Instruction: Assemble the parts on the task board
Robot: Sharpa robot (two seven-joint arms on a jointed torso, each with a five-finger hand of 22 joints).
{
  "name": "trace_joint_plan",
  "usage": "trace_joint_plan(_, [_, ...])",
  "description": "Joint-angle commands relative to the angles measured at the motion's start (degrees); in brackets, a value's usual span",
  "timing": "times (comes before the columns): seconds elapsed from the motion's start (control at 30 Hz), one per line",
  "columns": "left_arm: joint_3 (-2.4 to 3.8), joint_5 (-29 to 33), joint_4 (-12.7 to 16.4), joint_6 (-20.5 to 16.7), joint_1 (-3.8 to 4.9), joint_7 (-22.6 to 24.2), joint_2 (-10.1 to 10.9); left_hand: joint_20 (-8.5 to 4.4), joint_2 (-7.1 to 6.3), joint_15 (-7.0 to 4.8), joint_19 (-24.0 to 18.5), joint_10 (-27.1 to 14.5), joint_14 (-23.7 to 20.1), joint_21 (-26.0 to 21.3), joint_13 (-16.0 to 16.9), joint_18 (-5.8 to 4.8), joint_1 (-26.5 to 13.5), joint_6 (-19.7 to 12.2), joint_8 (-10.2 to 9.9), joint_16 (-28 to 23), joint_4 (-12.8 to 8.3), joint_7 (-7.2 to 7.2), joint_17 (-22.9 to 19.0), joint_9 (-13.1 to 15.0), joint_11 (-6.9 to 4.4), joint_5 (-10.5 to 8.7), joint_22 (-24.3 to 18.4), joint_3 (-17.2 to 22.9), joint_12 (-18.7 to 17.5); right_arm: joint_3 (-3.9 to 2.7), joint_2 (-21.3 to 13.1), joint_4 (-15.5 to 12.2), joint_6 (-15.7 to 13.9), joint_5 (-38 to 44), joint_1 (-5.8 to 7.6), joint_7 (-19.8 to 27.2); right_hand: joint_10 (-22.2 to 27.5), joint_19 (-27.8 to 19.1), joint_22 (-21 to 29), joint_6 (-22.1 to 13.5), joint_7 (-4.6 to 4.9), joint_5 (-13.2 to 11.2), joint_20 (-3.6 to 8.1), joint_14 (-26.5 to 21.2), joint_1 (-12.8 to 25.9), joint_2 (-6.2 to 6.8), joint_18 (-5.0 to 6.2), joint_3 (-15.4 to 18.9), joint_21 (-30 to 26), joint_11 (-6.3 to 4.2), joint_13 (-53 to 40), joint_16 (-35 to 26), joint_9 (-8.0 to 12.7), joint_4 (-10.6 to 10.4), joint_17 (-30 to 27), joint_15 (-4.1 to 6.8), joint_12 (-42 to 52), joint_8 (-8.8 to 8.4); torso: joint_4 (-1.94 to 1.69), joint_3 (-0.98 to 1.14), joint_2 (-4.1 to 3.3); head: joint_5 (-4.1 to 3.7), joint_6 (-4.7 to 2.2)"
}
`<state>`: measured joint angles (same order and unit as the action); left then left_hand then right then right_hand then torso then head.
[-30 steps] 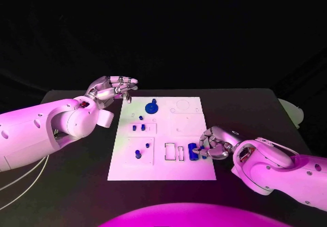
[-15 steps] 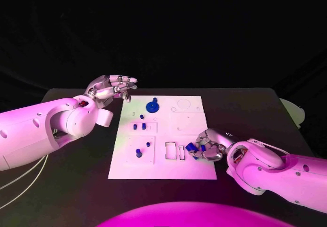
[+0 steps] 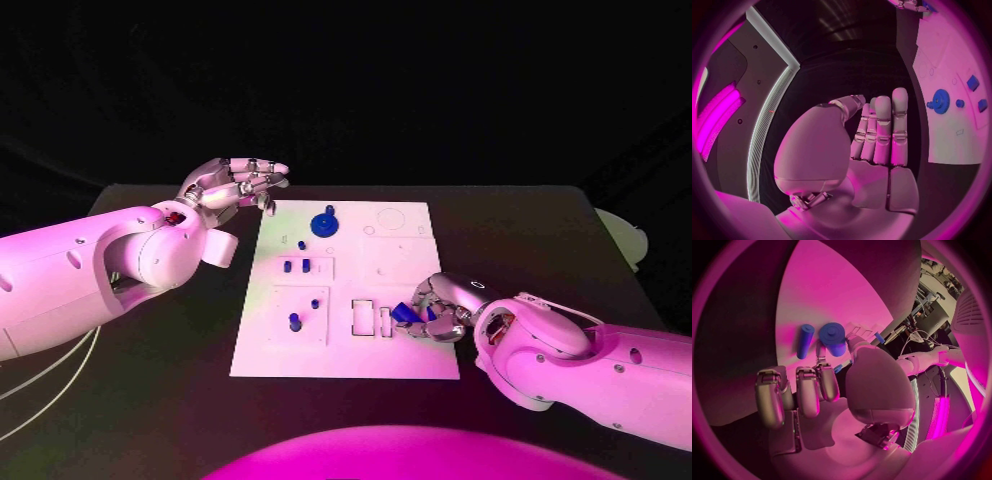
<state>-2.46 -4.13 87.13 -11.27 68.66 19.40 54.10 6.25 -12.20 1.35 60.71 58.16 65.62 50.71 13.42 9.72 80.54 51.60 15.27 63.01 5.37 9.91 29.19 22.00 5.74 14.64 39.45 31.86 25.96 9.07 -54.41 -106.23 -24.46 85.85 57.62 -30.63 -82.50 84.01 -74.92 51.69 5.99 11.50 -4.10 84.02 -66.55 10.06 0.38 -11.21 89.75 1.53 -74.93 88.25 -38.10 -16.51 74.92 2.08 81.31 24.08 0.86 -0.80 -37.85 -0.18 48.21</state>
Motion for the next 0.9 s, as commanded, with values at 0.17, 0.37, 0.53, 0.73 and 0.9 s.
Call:
trace_joint_plan(0.17, [0.04,0.3,0.2,0.9,0.02,0.3,0.1,0.07,0.59,-0.04,0.4,-0.6,-0.4,-0.3,0.1,0.88,0.0,0.1,0.3,-0.1,0.1,-0.04,-0.1,0.0,-0.01,0.26,-0.1,-0.3,0.3,0.41,0.0,-0.3,-2.1,2.3,-0.67,-1.2,-0.9,6.0,-15.1,1.4,-1.12,-0.1,0.85,5.1,-5.2,-2.43,-0.38,-1.0,0.2,-0.89,-6.6,0.4,-0.5,0.5,10.5,0.95,0.5,1.8,-0.18,-0.06,-0.09,-0.04,-0.04])
trace_joint_plan(0.37, [0.04,0.3,0.2,0.8,0.02,0.3,0.1,0.07,0.59,-0.04,0.4,-0.6,-0.4,-0.3,0.1,0.88,0.0,0.1,0.3,-0.1,0.1,-0.04,-0.1,0.0,-0.01,0.26,-0.1,-0.3,0.3,0.23,-1.2,-2.2,-6.0,2.3,-0.55,-0.5,-1.4,6.0,-15.1,2.1,-1.78,-1.1,1.31,5.1,-8.3,-3.8,-0.38,-3.2,0.2,-1.5,-7.2,0.4,-0.6,0.8,10.7,1.46,0.9,2.55,-0.24,-0.07,-0.08,-0.06,-0.17])
trace_joint_plan(0.53, [0.04,0.3,0.2,0.9,0.02,0.4,0.0,0.07,0.59,-0.04,0.4,-0.6,-0.4,-0.3,0.1,0.88,0.0,0.1,0.3,-0.1,0.1,-0.04,-0.1,0.0,-0.01,0.26,-0.1,-0.3,0.3,-0.09,-1.6,-4.2,-8.4,1.0,0.05,0.1,-1.6,6.0,-15.1,2.6,-1.99,-0.8,1.48,5.1,-8.2,-4.34,-0.38,-3.9,0.2,-1.69,-7.4,0.4,-0.5,0.2,10.8,1.63,1.1,2.83,-0.32,-0.08,-0.13,-0.18,-0.43])
trace_joint_plan(0.73, [0.04,0.3,0.2,1.0,0.02,0.3,0.0,0.08,0.64,-0.04,0.4,-0.6,-0.4,-0.4,0.1,0.88,0.0,0.1,0.3,-0.1,0.1,-0.06,-0.1,0.0,-0.02,0.27,-0.1,-0.3,0.4,-0.32,-1.0,-5.3,-9.0,-1.6,0.48,0.6,-1.8,6.0,-15.1,2.9,-2.05,-0.1,1.63,5.1,-7.2,-4.41,-0.38,-4.2,0.2,-1.77,-7.5,0.4,-0.4,-0.2,10.7,1.74,1.2,2.97,-0.53,-0.1,-0.22,-0.28,-0.55])
trace_joint_plan(0.9, [0.04,0.3,0.2,1.0,0.02,0.3,-0.1,0.08,0.64,-0.04,0.4,-0.6,-0.4,-0.4,0.1,0.88,0.0,0.1,0.3,-0.1,0.1,-0.06,-0.1,0.0,-0.02,0.27,-0.1,-0.3,0.4,-0.37,0.5,-4.8,-7.0,-4.1,0.58,0.9,-1.7,6.0,-15.1,2.9,-2.01,0.3,1.69,5.1,-5.5,-4.35,-0.38,-4.1,0.2,-1.75,-7.4,0.4,-0.3,-0.3,10.7,1.75,1.0,3.0,-0.55,-0.18,-0.25,-0.26,-0.53])
